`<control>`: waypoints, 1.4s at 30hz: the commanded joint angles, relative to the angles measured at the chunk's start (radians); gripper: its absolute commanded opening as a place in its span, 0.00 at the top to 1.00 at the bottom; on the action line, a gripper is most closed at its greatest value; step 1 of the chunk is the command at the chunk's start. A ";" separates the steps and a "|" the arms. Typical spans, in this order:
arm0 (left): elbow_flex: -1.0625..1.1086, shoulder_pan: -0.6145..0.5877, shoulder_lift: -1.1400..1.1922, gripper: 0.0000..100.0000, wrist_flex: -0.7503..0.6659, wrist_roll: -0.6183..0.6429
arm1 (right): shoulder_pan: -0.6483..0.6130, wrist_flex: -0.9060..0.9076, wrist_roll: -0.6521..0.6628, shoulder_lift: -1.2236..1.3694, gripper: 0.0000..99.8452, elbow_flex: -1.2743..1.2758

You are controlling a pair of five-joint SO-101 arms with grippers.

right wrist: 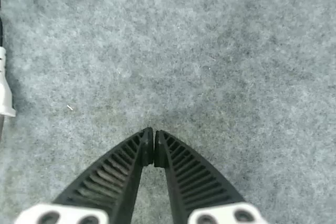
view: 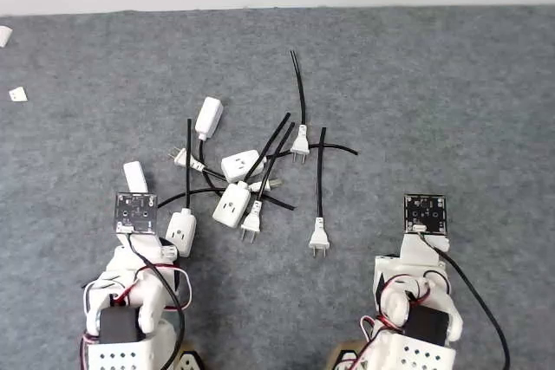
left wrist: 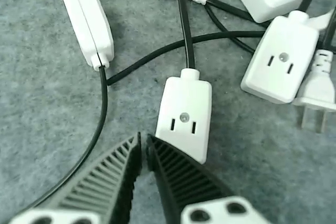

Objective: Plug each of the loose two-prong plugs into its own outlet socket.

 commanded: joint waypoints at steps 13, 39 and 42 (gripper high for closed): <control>-0.015 -0.087 -0.014 0.99 -0.261 -0.052 | -0.001 0.004 -0.006 0.005 0.99 0.014; -0.404 -0.006 0.041 0.93 0.055 -0.084 | -0.001 0.004 -0.006 0.005 0.99 0.014; -0.430 -0.006 0.176 0.90 0.040 -0.083 | -0.001 0.004 -0.006 0.005 0.99 0.014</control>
